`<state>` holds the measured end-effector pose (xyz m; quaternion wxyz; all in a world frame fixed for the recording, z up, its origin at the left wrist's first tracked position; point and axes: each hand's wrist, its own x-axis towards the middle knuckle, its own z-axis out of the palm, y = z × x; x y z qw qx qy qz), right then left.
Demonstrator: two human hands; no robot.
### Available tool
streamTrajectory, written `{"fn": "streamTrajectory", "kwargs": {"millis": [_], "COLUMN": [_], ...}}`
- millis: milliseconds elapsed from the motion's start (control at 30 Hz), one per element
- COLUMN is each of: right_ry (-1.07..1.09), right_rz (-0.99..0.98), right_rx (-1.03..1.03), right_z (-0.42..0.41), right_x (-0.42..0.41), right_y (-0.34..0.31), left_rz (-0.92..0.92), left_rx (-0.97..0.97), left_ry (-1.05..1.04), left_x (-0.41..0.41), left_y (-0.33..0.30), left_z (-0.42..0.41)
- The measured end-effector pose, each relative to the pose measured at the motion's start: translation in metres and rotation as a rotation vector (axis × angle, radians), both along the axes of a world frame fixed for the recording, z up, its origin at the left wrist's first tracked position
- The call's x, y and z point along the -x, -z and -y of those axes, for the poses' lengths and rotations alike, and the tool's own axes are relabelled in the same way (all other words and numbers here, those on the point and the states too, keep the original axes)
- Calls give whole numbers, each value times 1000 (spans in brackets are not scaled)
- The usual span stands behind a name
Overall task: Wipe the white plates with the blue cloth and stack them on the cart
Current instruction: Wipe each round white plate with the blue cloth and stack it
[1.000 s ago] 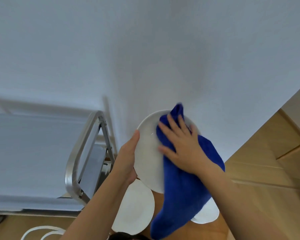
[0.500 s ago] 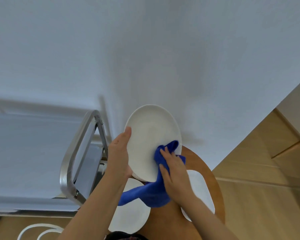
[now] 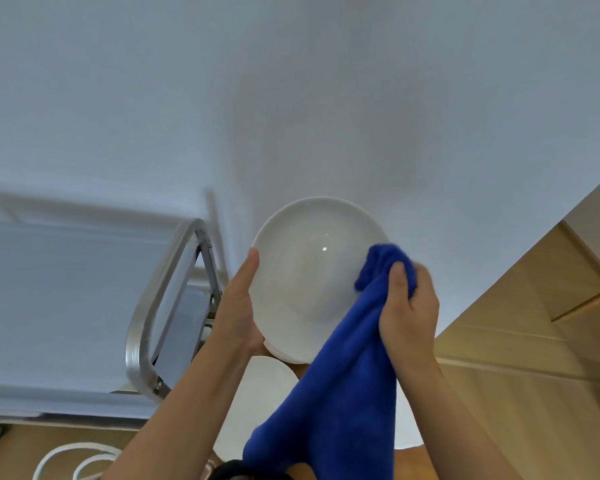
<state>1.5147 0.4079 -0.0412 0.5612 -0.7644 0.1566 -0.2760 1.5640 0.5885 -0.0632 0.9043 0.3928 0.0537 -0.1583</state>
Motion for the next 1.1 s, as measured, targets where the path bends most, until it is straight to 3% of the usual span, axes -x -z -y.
{"fn": "streamTrajectory", "kwargs": {"millis": [67, 167, 333, 467, 567, 667, 800, 867, 1000, 1067, 1100], "right_ry": [31, -57, -333, -669, -572, -358, -281, -362, -505, -511, -517], "right_rz": [97, 92, 43, -60, -21, 122, 195, 167, -115, -134, -138], "right_rx": [34, 194, 514, 601, 926, 1118, 1126, 1013, -116, -443, -539], "right_z": [-10, -33, -74, -75, -63, -42, -29, -26, -11, 0, 3], "right_x": [-13, -30, -25, 7, 24, 27, 29, 30, 20, 11, 8], "right_y": [-6, -3, 14, 29, 45, 56, 51, 32, -10, -9, -5], "left_rz": [47, 88, 60, -39, -58, -72, -114, -74, 34, -76, -154], "left_rx": [-20, -26, -21, -11, 34, 15, -179, -259, -527, -661, -611], "left_ry": [26, 120, 114, 47, 33, 104, 35, -18, -103, -175, -172], "left_x": [0, 1, 0, -4, -8, -10, -11, -12, -18, -22, -22], "left_y": [-5, -12, -8, -1, -3, -11, -17, -24, -22, -3, 7], "left_z": [4, 10, 10, 5, -2, -2, 2, -1, -8, -4, -1]}}
